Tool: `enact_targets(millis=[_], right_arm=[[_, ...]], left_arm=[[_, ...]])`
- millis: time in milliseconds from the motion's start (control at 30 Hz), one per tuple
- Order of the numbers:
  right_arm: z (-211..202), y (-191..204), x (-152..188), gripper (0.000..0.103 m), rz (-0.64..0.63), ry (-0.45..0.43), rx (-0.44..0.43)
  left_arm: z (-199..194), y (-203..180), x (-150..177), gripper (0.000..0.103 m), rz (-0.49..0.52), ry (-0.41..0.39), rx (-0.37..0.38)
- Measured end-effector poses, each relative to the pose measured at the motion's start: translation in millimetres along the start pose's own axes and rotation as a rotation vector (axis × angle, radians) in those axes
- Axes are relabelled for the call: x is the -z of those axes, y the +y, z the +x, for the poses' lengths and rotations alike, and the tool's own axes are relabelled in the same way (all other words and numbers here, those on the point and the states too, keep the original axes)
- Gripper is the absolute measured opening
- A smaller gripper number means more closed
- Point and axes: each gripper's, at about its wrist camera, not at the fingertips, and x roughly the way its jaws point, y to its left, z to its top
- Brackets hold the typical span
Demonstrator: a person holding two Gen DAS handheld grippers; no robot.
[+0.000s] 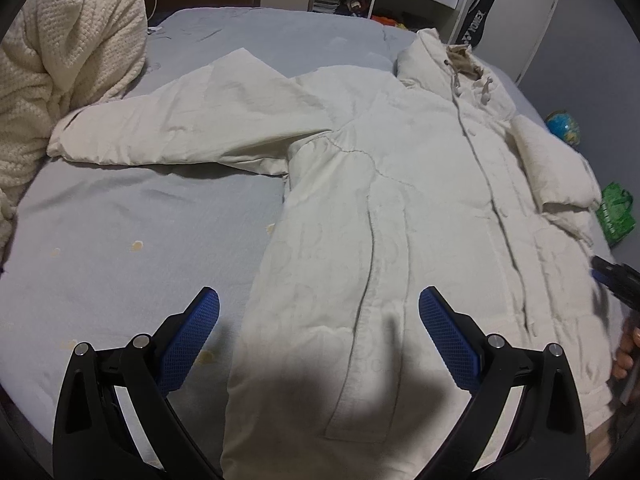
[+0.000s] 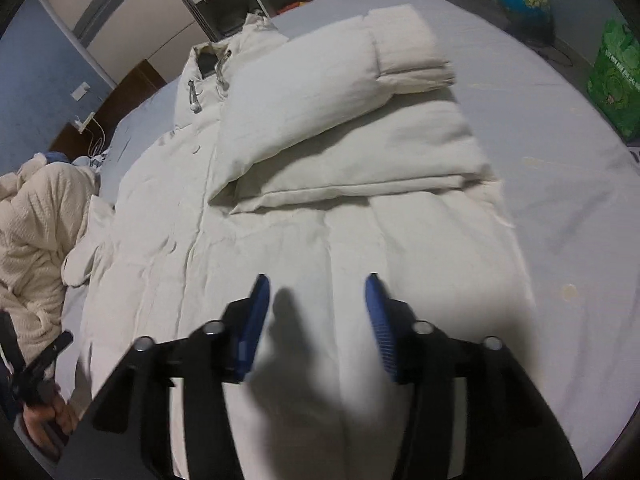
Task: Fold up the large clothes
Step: 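Fold the held sleeve across the coat body and open the right gripper, then grasp the other coat sleeve with the left gripper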
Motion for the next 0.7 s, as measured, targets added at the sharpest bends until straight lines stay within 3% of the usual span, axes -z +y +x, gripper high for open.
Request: enact_targets(millis=[233, 333, 433, 567, 700], right_arm=[[-29.0, 2.2, 22.4, 0.068, -0.123, -0.02, 0.128], [-32.1, 2.3, 32.3, 0.076, -0.146, 0.001, 0.149], [-32.6, -4.4, 41.4, 0.079, -0.125, 0.027, 0.188], [-38.4, -8.8, 46.1, 0.079, -0.104, 0.011, 0.196], [-45.2, -6.2, 48.4, 0.082, -0.112, -0.015, 0.2]], left_arm=[[-0.9, -12.2, 2.6, 0.096, 0.073, 0.001, -0.055], [3.0, -15.0, 2.4, 0.096, 0.069, 0.041, -0.087], [-0.7, -19.7, 3.7, 0.096, 0.066, 0.034, -0.051], [-17.8, -40.5, -2.7, 0.096, 0.059, -0.068, 0.036], [-9.2, -93.9, -16.9, 0.096, 0.154, -0.047, 0.04]])
